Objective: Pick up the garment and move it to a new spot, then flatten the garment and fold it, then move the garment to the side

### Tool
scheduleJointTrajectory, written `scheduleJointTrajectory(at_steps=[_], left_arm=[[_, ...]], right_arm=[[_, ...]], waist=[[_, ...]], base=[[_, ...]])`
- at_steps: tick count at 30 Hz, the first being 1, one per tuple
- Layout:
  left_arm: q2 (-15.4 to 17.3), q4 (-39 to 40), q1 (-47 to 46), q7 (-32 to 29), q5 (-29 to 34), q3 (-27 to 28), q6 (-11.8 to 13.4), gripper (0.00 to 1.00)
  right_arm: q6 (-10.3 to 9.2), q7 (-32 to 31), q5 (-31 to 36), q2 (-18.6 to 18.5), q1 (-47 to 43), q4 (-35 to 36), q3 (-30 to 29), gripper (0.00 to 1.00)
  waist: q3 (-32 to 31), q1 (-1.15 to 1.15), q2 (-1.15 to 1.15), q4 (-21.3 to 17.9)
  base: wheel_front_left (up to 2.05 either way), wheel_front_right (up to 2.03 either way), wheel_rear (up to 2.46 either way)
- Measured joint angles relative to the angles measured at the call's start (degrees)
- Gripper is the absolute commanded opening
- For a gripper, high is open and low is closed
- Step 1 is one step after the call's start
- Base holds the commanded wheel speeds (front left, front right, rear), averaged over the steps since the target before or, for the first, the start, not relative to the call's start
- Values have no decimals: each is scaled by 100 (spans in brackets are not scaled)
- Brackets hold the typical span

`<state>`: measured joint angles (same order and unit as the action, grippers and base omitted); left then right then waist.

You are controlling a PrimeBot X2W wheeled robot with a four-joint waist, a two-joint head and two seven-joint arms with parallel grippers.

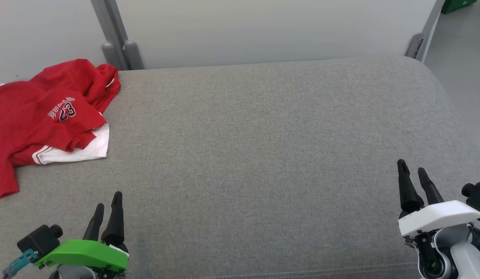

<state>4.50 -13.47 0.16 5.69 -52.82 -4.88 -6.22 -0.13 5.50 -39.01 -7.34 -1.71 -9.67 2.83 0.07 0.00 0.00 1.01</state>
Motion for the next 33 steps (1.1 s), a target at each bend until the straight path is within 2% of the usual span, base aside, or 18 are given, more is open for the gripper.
scheduleJointTrajectory(at_steps=[33], left_arm=[[-11,320,272,648,2674,-220,-31,100]], right_arm=[[-407,656,2668,-201,-151,185,360,100]], waist=[[-26,0,0,25]], base=[[0,0,0]])
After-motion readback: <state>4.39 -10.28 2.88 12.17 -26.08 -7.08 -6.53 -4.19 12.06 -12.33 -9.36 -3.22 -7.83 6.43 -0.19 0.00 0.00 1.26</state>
